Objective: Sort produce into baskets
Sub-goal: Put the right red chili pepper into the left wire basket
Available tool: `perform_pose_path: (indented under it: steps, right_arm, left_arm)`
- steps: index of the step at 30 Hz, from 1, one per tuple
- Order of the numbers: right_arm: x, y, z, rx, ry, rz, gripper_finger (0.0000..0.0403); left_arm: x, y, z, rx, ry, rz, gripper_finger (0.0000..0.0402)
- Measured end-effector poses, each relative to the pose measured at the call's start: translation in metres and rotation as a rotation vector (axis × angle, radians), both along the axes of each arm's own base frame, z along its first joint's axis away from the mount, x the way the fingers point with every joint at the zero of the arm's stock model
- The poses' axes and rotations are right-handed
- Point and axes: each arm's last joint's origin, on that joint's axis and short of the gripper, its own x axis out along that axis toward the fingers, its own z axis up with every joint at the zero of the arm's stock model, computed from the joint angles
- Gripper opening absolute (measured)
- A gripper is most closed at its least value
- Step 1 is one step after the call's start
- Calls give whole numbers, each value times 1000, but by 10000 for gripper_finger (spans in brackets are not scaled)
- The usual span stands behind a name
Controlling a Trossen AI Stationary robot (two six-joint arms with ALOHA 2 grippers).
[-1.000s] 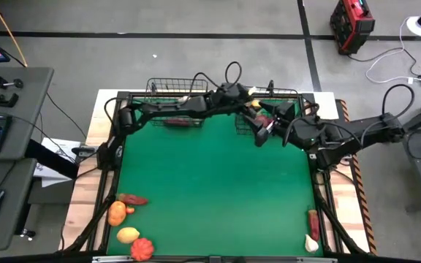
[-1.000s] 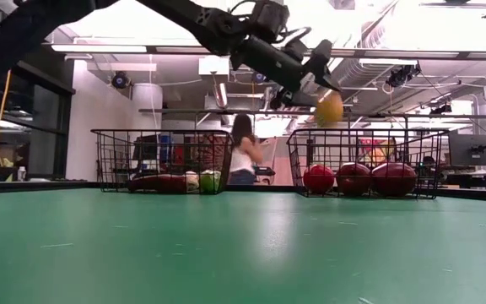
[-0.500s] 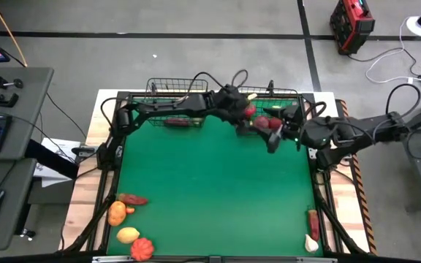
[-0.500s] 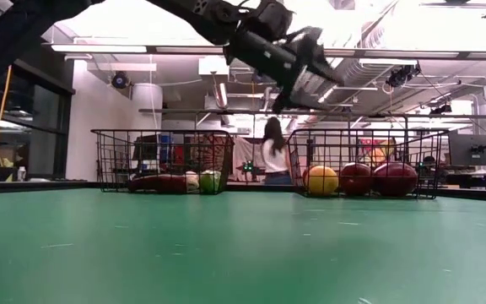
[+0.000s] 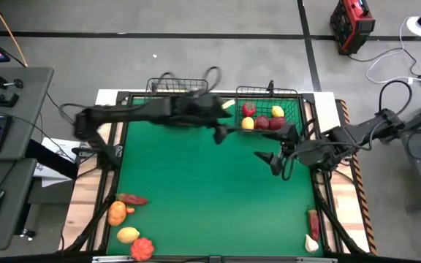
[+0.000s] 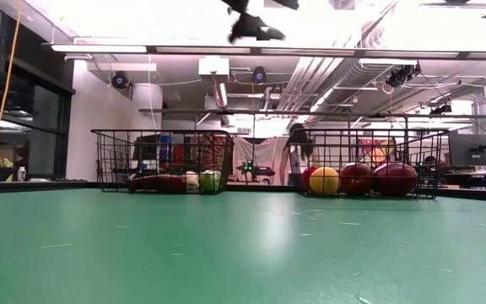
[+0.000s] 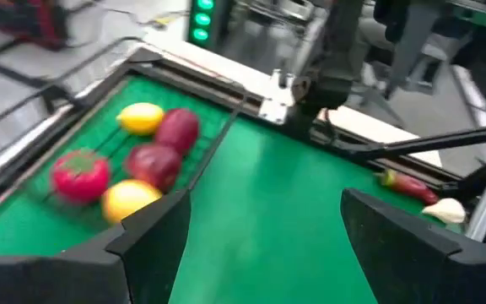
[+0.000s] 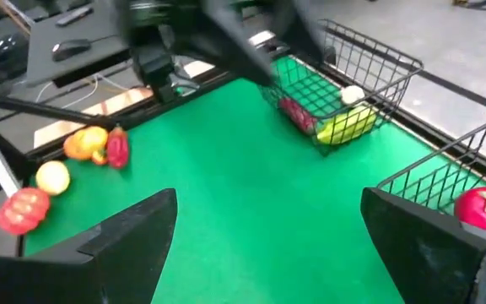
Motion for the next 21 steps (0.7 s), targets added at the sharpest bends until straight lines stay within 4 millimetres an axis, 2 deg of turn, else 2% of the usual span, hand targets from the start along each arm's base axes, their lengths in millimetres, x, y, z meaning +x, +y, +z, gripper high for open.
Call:
perform_pose_path:
  steps: [4, 9, 13, 17, 21]
  right_arm:
    - [4, 1, -1, -10, -15, -28, 369]
    - [21, -2, 2, -1, -105, -110, 369]
    - [37, -1, -5, 64, -111, -102, 369]
    - [52, 10, -29, 319, 6, -58, 369]
    - [64, 34, -72, 591, 333, -44, 369]
  left_arm:
    - [-50, -34, -3, -4, 10, 65, 296]
    - [-109, -79, -32, -94, 38, 95, 296]
    - [-144, -102, -55, -162, 67, 47, 296]
    - [-164, -112, -70, -216, 83, 28, 296]
    - [-173, -117, -82, -205, 114, 2, 296]
